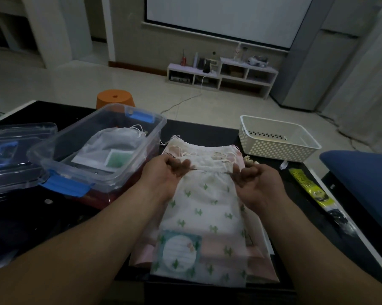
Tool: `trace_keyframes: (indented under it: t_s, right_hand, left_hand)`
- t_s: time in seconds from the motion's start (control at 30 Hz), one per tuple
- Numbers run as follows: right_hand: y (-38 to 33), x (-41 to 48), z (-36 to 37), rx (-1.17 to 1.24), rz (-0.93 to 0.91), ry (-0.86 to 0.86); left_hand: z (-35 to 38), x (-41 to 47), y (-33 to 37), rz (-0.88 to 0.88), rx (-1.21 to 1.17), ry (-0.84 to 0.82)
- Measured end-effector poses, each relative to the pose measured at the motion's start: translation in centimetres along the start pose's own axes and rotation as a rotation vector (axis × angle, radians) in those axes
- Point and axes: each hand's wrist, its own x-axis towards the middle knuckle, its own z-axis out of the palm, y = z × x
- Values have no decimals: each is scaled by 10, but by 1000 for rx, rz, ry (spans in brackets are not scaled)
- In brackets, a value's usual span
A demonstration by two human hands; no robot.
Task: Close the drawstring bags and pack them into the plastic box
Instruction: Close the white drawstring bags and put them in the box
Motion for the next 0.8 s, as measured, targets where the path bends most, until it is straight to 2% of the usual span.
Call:
trace_keyframes:
  t_s: [0.07, 0.13, 0.2, 0.27, 0.37, 0.43, 0.5, 0.57, 0.67, 0.8]
  right_hand:
    - [-3, 0, -3, 19, -8, 3]
    - [-1, 3, -6, 4, -16, 29]
    - [4, 1, -5, -89, -68, 80]
    - [5, -2, -2, -242, -156, 89]
    - [3, -13, 10, -560, -302, -61]
    - [2, -18, 20, -842, -466, -154]
    - [5, -23, 29, -1012, -611, -242]
    - [7, -23, 32, -1084, -668, -313]
    - [9, -17, 30, -1145, -670, -348]
    - [8, -9, 27, -1090, -649, -284]
  left_hand:
    - [0, 2, 2, 1, -65, 42]
    - [1, 3, 0, 31, -4, 65]
    - [3, 2, -5, 147, 227, 55]
    - [10, -1, -11, 292, 533, -28]
    - [18, -9, -18, 487, 1031, -117]
    - [25, -15, -19, 570, 1194, -193]
    - [31, -19, -20, 590, 1213, -276]
    - [34, -21, -20, 528, 1168, -369]
    - [35, -23, -21, 374, 1032, -455]
    - [36, -22, -24, 125, 798, -445]
